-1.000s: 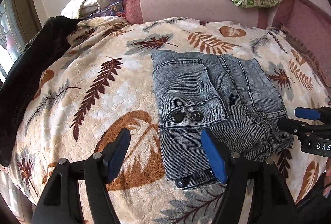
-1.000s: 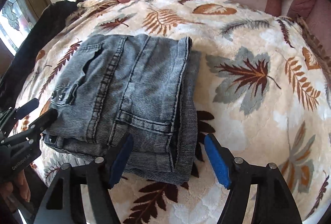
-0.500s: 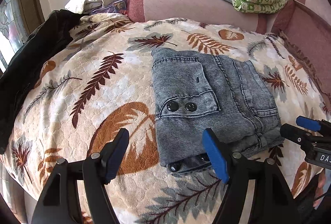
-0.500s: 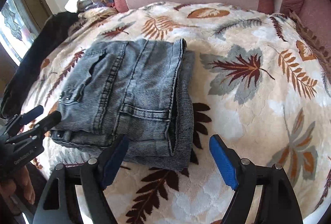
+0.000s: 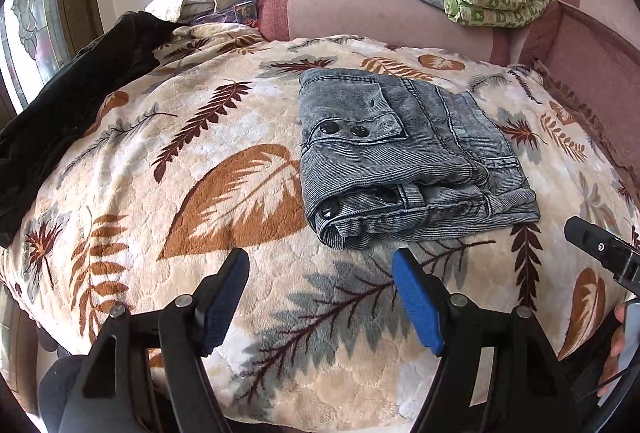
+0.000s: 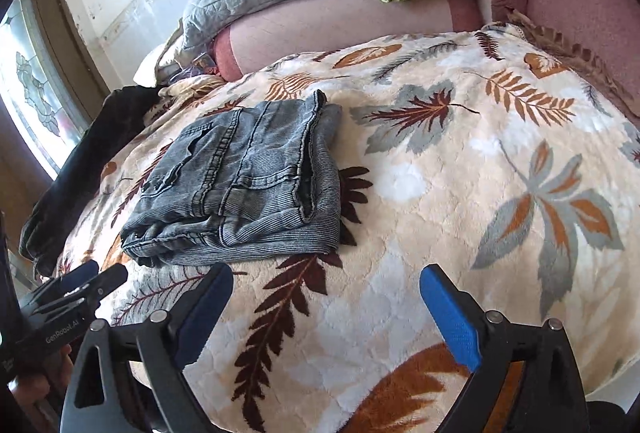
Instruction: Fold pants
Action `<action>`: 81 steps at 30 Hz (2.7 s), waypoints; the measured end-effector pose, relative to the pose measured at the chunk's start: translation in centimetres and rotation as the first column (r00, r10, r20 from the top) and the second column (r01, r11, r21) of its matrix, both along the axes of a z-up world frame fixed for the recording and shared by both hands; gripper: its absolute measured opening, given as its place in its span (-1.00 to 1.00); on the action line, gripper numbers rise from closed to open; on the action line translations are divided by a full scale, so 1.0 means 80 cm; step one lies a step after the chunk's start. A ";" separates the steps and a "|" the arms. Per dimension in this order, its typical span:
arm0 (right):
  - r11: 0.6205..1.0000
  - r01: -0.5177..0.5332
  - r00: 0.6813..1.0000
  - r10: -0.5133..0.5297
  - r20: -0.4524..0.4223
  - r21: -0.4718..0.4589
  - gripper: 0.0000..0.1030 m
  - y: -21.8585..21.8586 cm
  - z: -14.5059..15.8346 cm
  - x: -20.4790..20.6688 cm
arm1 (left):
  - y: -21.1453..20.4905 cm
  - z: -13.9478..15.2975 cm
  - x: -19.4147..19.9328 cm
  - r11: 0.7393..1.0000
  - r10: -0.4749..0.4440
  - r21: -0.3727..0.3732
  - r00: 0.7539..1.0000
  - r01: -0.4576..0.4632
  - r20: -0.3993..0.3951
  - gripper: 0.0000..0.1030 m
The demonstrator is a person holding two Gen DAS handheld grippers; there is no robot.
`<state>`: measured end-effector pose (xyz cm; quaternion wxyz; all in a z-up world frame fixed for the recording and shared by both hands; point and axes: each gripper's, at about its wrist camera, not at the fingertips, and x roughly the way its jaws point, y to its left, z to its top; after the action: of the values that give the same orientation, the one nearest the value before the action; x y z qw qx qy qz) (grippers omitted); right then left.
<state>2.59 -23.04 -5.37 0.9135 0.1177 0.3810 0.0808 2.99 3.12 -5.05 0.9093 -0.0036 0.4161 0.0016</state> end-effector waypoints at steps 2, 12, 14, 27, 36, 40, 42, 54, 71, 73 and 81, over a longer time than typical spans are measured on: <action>1.000 -0.003 1.000 0.003 0.003 0.005 0.87 -0.001 -0.002 -0.001 | 0.000 0.001 -0.001 1.000 0.010 0.002 1.000 -0.010 -0.001 0.45; 1.000 -0.015 1.000 0.016 -0.017 0.025 0.87 0.003 -0.009 0.000 | -0.006 0.020 0.016 1.000 0.009 0.018 0.998 -0.010 0.060 0.45; 1.000 -0.014 1.000 0.015 -0.009 0.018 0.87 0.004 -0.008 -0.001 | -0.006 0.024 0.027 1.000 0.012 0.017 0.998 -0.013 0.067 0.45; 1.000 -0.019 0.999 0.019 0.033 -0.015 0.87 0.015 -0.002 -0.003 | 0.014 0.028 0.060 0.999 0.041 0.021 0.992 -0.043 0.116 0.45; 0.998 0.010 0.999 -0.012 0.030 0.059 0.87 -0.007 0.025 0.014 | 0.009 0.022 0.102 0.999 0.039 -0.007 0.996 -0.039 0.082 0.45; 0.999 -0.007 1.000 0.007 0.015 0.035 0.87 -0.006 0.052 0.078 | 0.003 0.015 0.112 1.000 0.022 -0.004 0.998 -0.022 0.064 0.45; 0.999 -0.028 0.999 0.028 -0.022 -0.021 0.87 0.008 0.060 0.121 | 0.002 0.009 0.119 1.000 0.025 0.009 0.999 -0.025 0.041 0.45; 0.940 -0.127 0.936 0.007 -0.352 -0.318 0.91 0.091 -0.016 0.312 | -0.004 -0.014 0.119 0.998 -0.005 0.064 1.000 0.005 0.014 0.56; 0.917 -0.099 0.956 -0.020 -0.293 -0.386 0.99 0.087 0.017 0.304 | 0.011 -0.017 0.119 1.000 0.004 -0.024 1.000 -0.004 0.001 0.59; 0.927 -0.087 0.973 -0.001 -0.232 -0.366 0.99 0.083 0.038 0.272 | 0.011 -0.015 0.118 1.000 0.005 -0.029 1.000 -0.005 -0.002 0.59; 0.945 -0.115 0.982 0.062 -0.179 -0.307 1.00 0.084 0.029 0.134 | 0.009 -0.011 0.108 1.000 0.007 -0.016 1.000 -0.007 0.011 0.59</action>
<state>13.33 -16.33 -3.02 0.8807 -0.0409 0.4693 0.0496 11.64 3.80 -5.97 0.9115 -0.0122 0.4111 0.0015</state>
